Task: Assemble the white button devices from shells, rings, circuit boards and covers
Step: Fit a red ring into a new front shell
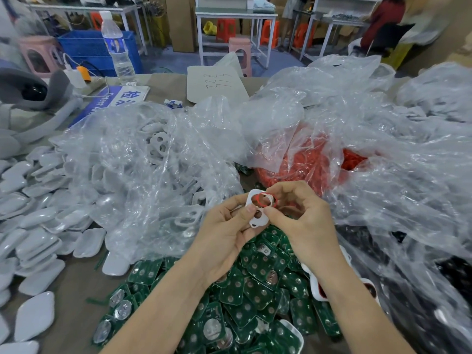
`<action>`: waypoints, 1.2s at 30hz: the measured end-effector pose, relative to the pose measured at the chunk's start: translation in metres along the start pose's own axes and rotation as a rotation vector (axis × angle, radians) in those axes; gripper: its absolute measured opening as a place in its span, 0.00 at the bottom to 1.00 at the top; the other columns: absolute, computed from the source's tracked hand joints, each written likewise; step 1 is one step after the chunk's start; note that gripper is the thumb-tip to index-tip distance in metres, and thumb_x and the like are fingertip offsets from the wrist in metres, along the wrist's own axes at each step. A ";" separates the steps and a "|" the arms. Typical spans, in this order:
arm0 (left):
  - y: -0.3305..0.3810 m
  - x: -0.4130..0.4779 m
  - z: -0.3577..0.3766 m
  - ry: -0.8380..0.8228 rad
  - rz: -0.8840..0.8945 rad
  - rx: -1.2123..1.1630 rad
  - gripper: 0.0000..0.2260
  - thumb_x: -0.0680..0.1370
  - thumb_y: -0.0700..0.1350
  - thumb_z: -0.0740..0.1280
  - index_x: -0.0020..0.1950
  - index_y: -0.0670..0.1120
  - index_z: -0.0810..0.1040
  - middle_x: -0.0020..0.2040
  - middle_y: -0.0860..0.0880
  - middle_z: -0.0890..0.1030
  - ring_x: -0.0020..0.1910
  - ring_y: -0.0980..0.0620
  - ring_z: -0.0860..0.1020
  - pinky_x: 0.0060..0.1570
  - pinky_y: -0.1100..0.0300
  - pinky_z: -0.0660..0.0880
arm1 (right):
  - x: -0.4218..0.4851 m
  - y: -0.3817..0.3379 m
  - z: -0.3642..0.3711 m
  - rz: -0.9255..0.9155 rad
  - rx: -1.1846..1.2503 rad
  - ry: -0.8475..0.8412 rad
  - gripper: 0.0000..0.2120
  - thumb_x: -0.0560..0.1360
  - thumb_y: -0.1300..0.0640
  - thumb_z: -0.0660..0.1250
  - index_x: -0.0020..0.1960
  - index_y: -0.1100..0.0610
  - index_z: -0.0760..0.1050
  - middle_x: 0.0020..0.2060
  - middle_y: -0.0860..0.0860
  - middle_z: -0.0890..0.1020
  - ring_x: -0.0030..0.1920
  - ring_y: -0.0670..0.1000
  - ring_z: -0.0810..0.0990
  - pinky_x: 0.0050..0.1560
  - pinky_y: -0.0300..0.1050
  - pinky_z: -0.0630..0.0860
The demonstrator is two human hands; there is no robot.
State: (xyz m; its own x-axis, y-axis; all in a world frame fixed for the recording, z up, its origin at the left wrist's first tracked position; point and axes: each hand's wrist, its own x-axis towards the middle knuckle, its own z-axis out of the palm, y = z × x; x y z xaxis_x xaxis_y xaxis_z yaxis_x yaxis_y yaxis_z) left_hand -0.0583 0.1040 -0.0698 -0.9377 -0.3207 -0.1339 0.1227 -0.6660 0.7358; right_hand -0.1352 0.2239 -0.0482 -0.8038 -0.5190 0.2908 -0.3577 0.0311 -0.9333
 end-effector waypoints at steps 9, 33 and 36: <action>0.001 -0.001 0.001 -0.028 -0.007 0.029 0.14 0.73 0.38 0.66 0.58 0.38 0.79 0.54 0.38 0.83 0.51 0.47 0.83 0.50 0.57 0.81 | -0.001 0.003 0.002 -0.016 -0.055 0.006 0.14 0.69 0.65 0.75 0.46 0.47 0.79 0.44 0.46 0.79 0.42 0.47 0.80 0.45 0.39 0.78; -0.002 -0.001 0.000 0.015 0.051 0.188 0.14 0.70 0.43 0.69 0.54 0.41 0.80 0.46 0.43 0.85 0.46 0.51 0.84 0.49 0.59 0.80 | 0.001 0.002 -0.002 -0.017 -0.125 -0.040 0.15 0.68 0.62 0.76 0.44 0.43 0.80 0.43 0.42 0.78 0.43 0.44 0.79 0.44 0.31 0.74; -0.003 -0.002 0.000 0.030 0.063 0.237 0.14 0.70 0.44 0.69 0.53 0.42 0.80 0.44 0.44 0.86 0.45 0.51 0.84 0.46 0.61 0.80 | 0.001 0.002 -0.004 0.020 -0.086 -0.066 0.12 0.67 0.61 0.77 0.42 0.45 0.81 0.42 0.44 0.80 0.41 0.44 0.79 0.42 0.34 0.76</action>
State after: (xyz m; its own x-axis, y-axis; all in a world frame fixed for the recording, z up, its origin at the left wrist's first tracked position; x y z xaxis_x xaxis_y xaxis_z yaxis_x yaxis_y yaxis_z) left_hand -0.0571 0.1066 -0.0720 -0.9202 -0.3785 -0.1002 0.0971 -0.4683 0.8782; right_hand -0.1389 0.2266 -0.0492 -0.7791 -0.5724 0.2555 -0.3839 0.1135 -0.9164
